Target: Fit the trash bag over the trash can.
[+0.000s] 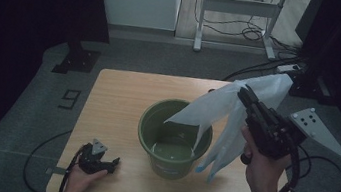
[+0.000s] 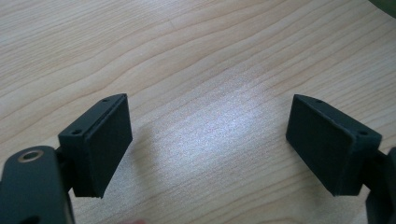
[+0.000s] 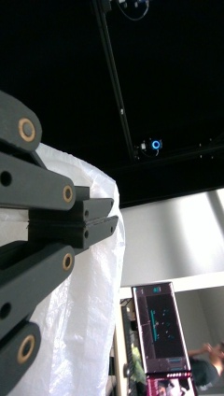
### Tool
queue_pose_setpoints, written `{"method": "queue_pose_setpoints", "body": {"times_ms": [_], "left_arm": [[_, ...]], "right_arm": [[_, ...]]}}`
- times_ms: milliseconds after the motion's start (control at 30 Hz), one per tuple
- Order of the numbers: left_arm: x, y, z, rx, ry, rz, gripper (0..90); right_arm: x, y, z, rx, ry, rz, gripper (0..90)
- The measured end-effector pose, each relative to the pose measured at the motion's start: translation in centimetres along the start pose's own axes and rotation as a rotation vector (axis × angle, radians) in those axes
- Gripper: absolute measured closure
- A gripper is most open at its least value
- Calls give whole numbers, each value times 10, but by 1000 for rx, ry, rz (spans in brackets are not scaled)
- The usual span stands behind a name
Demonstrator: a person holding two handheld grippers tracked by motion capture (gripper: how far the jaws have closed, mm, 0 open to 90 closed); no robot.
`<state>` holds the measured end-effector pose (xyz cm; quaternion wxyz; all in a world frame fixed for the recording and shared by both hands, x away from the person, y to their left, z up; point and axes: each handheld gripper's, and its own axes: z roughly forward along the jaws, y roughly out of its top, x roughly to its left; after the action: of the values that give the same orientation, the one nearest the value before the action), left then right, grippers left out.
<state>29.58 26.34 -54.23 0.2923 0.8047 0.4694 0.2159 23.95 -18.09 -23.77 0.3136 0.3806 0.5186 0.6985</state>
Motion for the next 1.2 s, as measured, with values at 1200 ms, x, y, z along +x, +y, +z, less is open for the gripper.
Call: {"method": "queue_pose_setpoints", "body": {"times_ms": [1200], "left_arm": [[0,3,-5,-6,-11,-40,141]], "right_arm": [[-15,-95,7,265,25,17,890]]}}
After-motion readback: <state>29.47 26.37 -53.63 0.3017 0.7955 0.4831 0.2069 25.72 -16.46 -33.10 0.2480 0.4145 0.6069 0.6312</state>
